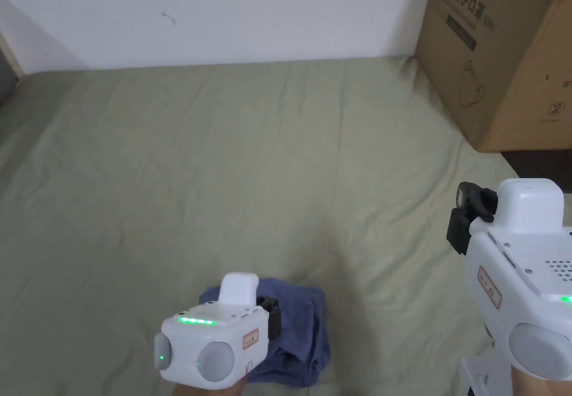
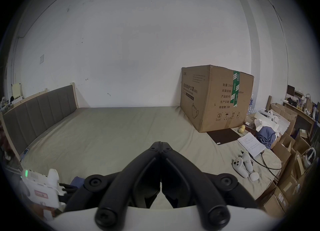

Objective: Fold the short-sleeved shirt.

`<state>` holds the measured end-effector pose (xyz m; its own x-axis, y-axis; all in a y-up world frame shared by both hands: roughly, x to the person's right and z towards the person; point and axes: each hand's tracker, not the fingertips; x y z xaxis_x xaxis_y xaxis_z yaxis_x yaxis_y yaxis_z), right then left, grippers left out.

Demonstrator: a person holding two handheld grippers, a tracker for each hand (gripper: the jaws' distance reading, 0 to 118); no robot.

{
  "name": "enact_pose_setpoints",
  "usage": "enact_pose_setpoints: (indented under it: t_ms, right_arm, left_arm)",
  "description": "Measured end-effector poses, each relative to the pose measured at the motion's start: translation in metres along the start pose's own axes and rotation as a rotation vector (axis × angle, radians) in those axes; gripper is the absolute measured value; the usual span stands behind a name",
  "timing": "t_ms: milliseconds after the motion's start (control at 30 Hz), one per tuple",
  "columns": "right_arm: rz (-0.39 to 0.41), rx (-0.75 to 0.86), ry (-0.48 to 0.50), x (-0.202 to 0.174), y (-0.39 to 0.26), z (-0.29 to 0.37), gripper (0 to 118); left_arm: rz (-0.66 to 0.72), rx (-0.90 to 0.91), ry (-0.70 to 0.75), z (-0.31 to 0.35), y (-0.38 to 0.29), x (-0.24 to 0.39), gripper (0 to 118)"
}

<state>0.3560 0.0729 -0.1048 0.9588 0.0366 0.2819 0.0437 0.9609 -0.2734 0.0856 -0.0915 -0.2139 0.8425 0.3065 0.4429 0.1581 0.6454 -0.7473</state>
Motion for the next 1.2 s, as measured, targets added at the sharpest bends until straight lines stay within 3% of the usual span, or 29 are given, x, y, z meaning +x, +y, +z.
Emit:
enact_pose_setpoints:
  t_ms: [333, 567, 800, 1200]
  right_arm:
    - [-0.008, -0.025, -0.035, 0.021, -0.008, -0.005, 0]
    - [-0.017, -0.029, -0.035, 0.020, -0.008, -0.004, 0]
    - [-0.006, 0.008, -0.011, 0.011, 0.004, 0.007, 0]
    - [-0.003, 0.098, 0.056, -0.022, 0.027, 0.026, 0]
  left_arm:
    - [-0.051, -0.070, 0.021, -0.063, -0.030, 0.031, 0]
    - [-0.150, -0.058, 0.065, -0.061, -0.037, 0.041, 0]
    - [-0.194, 0.175, 0.020, 0.010, 0.006, 0.041, 0]
    - [-0.276, 0.532, 0.179, 0.141, 0.086, 0.011, 0]
